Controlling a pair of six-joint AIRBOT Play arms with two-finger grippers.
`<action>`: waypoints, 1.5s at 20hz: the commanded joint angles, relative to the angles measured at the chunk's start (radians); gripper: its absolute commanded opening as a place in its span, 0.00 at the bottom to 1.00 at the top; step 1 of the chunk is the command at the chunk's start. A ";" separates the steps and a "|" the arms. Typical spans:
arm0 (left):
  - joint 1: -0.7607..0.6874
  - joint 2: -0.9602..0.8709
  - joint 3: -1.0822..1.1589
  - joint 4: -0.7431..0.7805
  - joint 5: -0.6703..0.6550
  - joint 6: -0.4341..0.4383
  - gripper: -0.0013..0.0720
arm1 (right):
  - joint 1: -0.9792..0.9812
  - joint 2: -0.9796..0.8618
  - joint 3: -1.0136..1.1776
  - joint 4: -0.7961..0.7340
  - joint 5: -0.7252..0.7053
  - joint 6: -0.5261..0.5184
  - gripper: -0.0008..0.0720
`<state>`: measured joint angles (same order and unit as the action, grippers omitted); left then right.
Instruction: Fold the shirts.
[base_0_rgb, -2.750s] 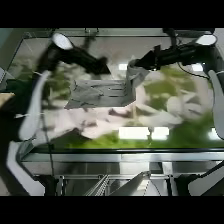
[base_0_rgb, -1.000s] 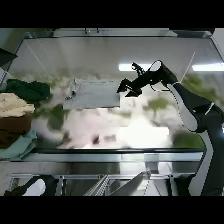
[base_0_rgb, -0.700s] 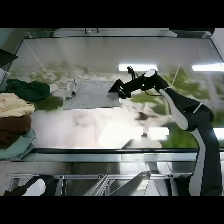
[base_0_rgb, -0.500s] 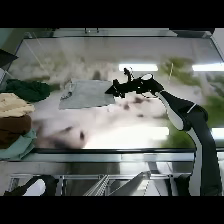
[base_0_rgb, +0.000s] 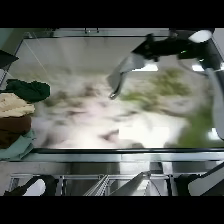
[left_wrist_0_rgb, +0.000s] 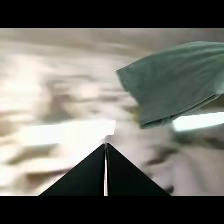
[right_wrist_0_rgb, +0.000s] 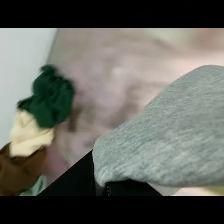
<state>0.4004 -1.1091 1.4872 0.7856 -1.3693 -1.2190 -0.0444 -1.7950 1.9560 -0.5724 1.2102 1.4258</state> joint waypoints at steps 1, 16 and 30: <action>0.001 -0.001 0.000 0.000 -0.001 0.000 0.04 | -0.267 0.131 0.017 -0.290 0.028 0.195 0.02; 0.001 0.000 -0.098 -0.004 -0.063 -0.012 0.04 | -1.127 0.278 -0.557 -0.789 0.277 0.021 0.02; 0.001 0.000 -0.130 -0.162 -0.056 -0.015 0.04 | -1.331 0.351 -0.790 -0.684 0.357 0.015 0.13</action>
<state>0.4007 -1.1103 1.3571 0.6601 -1.4330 -1.2343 -1.3869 -1.4567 1.1721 -1.3586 1.4933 1.3964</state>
